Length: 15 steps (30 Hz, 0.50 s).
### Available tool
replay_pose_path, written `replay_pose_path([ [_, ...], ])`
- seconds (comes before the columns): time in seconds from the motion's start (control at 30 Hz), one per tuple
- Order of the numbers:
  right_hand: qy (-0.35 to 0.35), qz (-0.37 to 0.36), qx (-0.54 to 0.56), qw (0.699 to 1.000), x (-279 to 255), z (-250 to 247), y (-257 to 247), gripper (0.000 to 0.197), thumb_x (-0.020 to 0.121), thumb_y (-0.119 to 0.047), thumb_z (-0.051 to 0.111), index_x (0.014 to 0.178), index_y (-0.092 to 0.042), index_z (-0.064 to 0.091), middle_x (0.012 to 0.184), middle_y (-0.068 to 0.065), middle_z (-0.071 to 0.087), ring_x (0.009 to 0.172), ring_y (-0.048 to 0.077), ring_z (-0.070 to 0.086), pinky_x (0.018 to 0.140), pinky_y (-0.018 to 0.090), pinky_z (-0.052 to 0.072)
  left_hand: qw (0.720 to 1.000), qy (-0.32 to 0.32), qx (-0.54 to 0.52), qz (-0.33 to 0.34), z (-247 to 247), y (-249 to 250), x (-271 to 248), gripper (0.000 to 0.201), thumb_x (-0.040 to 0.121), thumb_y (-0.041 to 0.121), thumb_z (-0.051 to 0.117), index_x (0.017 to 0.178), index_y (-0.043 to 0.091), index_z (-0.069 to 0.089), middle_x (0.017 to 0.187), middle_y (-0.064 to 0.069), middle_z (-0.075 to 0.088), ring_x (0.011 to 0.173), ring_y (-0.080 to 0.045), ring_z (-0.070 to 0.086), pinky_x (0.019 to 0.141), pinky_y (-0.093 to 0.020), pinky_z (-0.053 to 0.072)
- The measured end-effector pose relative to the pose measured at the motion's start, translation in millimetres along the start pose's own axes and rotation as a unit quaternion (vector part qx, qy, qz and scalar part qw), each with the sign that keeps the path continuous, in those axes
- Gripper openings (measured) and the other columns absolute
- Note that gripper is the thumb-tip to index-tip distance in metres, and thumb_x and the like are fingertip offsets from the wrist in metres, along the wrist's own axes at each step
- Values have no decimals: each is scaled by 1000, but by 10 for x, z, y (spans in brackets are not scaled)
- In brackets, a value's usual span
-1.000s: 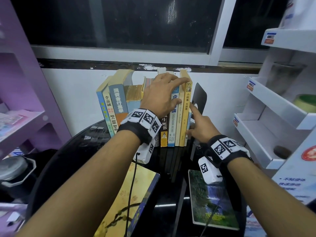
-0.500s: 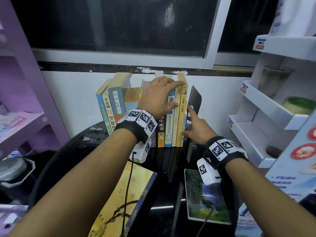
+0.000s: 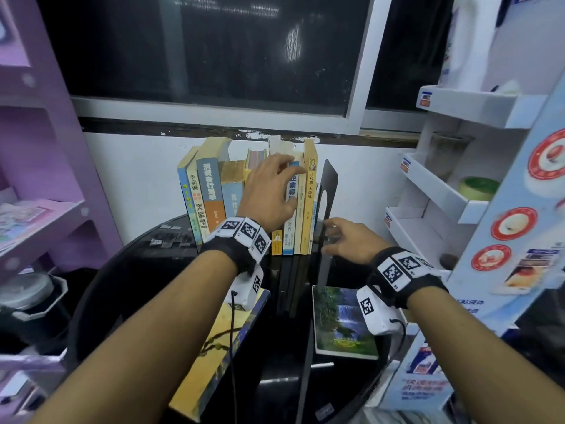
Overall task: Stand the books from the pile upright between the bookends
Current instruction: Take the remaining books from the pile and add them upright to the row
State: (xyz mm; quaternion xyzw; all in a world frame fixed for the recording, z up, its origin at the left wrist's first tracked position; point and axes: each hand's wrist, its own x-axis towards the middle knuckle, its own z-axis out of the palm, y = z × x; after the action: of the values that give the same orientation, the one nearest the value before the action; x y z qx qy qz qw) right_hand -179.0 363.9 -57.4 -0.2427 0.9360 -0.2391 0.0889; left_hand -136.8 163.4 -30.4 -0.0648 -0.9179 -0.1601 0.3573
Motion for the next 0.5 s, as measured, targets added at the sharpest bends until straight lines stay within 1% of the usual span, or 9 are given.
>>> replay_pose_path([
  [0.07, -27, 14, -31, 999, -120, 20, 25, 64, 86, -30, 72, 141, -19, 43, 141, 4, 53, 124, 21, 52, 102, 29, 39, 1000, -22, -13, -17, 13, 81, -137, 53, 79, 21, 68, 129, 30, 52, 144, 1, 39, 136, -19, 33, 114, -44, 28],
  [0.17, -55, 33, -65, 996, -290, 63, 103, 65, 84, -37, 72, 140, -20, 45, 141, 2, 52, 126, 20, 50, 103, 29, 37, 996, -73, -38, -40, 76, 193, -338, 52, 81, 21, 67, 130, 30, 51, 145, 3, 38, 135, -19, 33, 114, -42, 29],
  [0.23, -68, 46, -75, 994, -398, 98, 165, 66, 82, -40, 73, 139, -22, 45, 141, 2, 52, 126, 20, 50, 102, 30, 38, 989, -112, -73, -65, 129, 259, -469, 52, 82, 20, 68, 131, 29, 51, 143, 2, 39, 134, -19, 35, 113, -40, 30],
  [0.3, -80, 60, -71, 992, -493, 145, 241, 69, 81, -40, 74, 140, -22, 45, 142, 2, 51, 127, 20, 49, 105, 31, 38, 975, -170, -106, -93, 200, 320, -595, 52, 84, 22, 68, 132, 26, 49, 142, 1, 39, 135, -19, 36, 114, -36, 29],
  [0.4, -95, 73, -59, 991, -615, 212, 346, 76, 78, -40, 78, 142, -20, 42, 145, 3, 48, 130, 20, 47, 108, 33, 37, 952, -252, -123, -124, 296, 420, -743, 54, 86, 27, 68, 136, 25, 46, 145, -2, 36, 136, -21, 35, 114, -35, 28],
  [0.5, -105, 81, -55, 990, -712, 247, 414, 82, 74, -41, 80, 143, -21, 40, 146, 2, 46, 130, 21, 47, 109, 34, 37, 927, -320, -132, -141, 363, 533, -828, 62, 87, 31, 68, 142, 22, 41, 148, -6, 34, 137, -23, 34, 111, -32, 26],
])
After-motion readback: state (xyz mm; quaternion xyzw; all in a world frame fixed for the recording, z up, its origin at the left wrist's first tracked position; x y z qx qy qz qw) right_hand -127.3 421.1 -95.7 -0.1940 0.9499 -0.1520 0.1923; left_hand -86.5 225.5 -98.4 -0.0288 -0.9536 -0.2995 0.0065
